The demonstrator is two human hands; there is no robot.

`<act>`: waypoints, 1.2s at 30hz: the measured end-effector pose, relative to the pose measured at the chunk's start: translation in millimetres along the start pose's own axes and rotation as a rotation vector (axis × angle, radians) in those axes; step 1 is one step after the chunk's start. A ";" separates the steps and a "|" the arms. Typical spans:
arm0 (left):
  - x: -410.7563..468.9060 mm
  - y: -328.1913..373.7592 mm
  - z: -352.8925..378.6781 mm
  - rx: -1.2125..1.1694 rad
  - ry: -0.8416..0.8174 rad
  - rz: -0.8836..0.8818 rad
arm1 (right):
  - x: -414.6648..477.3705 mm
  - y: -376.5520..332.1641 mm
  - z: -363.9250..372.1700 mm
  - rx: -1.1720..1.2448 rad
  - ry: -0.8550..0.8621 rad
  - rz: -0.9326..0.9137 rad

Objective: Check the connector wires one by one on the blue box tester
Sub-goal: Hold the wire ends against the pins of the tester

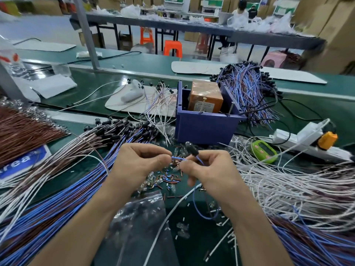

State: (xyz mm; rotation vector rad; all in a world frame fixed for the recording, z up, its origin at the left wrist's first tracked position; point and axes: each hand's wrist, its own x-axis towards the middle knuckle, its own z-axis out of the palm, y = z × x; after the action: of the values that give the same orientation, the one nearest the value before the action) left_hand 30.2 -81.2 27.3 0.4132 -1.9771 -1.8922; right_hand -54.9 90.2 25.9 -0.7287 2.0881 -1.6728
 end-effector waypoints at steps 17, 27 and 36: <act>9.3 -12.3 1.9 -0.231 0.127 -0.170 | 4.6 2.0 5.8 0.290 0.034 0.158; 6.1 -21.7 -15.2 0.330 0.254 0.046 | 4.8 7.3 -20.8 0.455 0.121 0.189; 0.6 -6.8 0.1 -0.028 0.092 -0.041 | 4.1 7.2 -10.2 0.351 0.025 0.170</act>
State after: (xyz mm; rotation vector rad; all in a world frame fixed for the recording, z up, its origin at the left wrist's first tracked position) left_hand 29.4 -81.8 20.5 0.5268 -1.8944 -1.8879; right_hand -65.2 96.9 21.4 -0.4089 1.7472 -1.8868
